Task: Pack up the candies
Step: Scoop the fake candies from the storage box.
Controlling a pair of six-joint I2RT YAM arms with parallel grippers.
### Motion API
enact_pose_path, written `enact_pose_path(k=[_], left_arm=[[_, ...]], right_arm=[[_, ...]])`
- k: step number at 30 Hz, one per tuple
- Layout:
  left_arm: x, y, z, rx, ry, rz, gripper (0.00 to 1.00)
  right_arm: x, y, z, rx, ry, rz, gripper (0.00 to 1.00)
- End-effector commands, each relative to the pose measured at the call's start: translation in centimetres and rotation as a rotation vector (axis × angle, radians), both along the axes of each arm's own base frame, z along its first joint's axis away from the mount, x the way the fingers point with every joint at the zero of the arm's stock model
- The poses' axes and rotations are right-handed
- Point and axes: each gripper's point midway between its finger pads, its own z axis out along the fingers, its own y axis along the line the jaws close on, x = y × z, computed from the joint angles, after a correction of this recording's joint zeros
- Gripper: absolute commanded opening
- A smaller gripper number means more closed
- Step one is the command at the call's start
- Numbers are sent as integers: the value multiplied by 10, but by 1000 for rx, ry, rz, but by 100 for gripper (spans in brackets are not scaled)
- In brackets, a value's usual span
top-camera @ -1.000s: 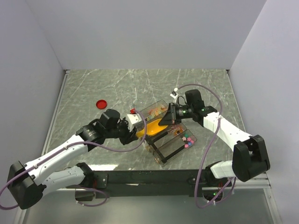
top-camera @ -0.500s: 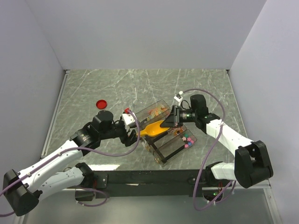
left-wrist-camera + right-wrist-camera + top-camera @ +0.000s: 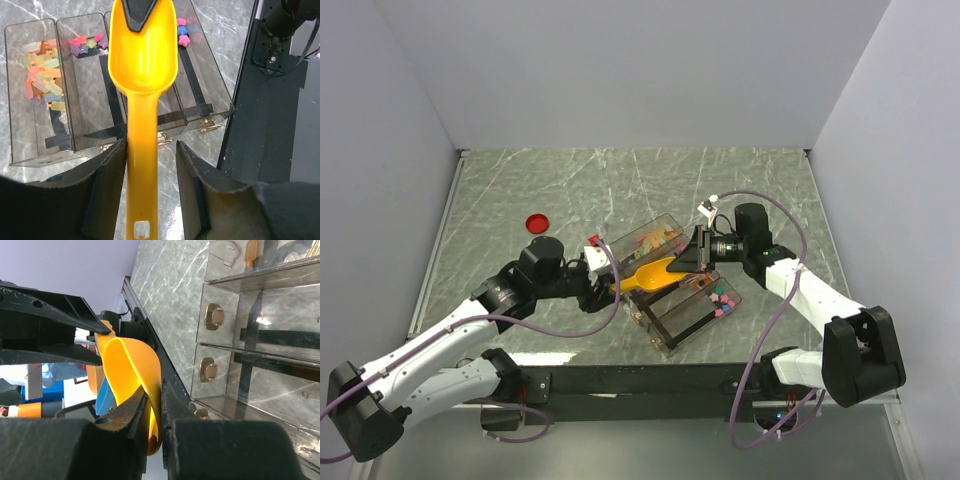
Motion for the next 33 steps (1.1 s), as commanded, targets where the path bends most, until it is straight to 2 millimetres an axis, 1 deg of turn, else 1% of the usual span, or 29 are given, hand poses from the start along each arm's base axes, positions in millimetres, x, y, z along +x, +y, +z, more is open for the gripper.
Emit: enact_pose_path(k=[1,9,11,16,17,19,20,22,23,24,25,26,27,28,29,30,31,32,33], left_arm=[[-4,-5,4,-17,-12,-46,48],[2,-5,1,-7,-15,-22,47],[2,-5,0,-3,-13,-19,45],[3,-6,0,-4,-11,-24,33],[2,-6,1,-5,-12,-25,28],[2,-5,2,-7,-16,-22,22],[4,-4,3,-9,-21,-16,15],[4,-4,8,-27,-37,-11,10],[3,-4,10,-32,-44,-12,4],[2,-3,14,-48,-52,-10,1],[3,-2,16,-55,-54,0,1],[4,-1,18,-63,-57,6,1],[6,1,20,-65,-56,33,1],[11,3,20,-62,-57,63,1],[14,6,19,-52,-49,91,1],[19,7,17,-42,-32,119,1],[26,10,18,-36,-32,158,1],[30,11,17,-31,-24,177,1],[34,11,14,-18,-3,199,1]], right_arm=[[-2,0,12,37,-56,26,0],[-4,1,13,53,-44,40,0],[-5,1,12,58,-40,45,0],[-4,1,9,54,-33,42,0],[-5,1,7,54,-25,40,0],[-5,1,7,58,-23,39,0],[-5,1,6,57,-19,35,0],[-4,1,5,56,-18,31,0],[-4,1,5,54,-20,28,6],[-4,0,3,43,-12,19,13],[-2,-1,1,27,-28,10,25],[0,-3,4,14,-49,-4,28],[4,-7,-1,-24,-45,-47,32],[5,-9,-2,-48,-71,-60,40],[6,-12,7,-59,-115,-78,43],[11,-20,0,-117,-117,-141,46],[13,-25,-1,-154,-147,-166,50],[17,-32,4,-186,-184,-211,51],[20,-43,-5,-258,-170,-276,51]])
